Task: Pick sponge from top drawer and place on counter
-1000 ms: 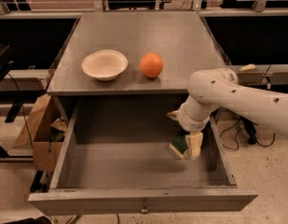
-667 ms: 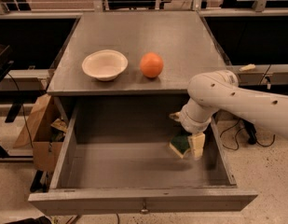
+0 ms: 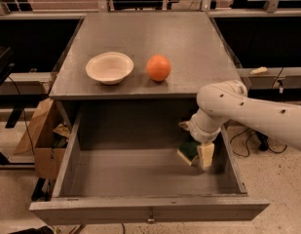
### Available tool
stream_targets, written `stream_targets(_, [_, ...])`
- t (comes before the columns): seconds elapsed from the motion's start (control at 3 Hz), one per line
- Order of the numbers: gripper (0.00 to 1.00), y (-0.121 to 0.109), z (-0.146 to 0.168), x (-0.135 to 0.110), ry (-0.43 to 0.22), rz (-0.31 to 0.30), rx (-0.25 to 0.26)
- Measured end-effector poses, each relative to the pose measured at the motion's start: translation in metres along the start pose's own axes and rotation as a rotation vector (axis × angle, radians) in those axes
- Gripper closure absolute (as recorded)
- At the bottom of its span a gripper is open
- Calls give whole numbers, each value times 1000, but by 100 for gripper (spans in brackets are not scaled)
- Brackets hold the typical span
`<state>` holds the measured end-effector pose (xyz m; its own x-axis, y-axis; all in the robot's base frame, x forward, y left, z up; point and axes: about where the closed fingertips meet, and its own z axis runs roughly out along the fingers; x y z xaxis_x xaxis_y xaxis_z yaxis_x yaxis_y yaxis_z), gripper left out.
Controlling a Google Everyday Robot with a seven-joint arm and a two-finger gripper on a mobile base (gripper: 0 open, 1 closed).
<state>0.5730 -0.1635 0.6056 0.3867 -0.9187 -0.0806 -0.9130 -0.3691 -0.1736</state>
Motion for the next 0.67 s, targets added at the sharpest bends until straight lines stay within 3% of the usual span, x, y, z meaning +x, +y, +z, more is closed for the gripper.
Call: stream_targets(0.67, [42,11,7,1,5,32,17])
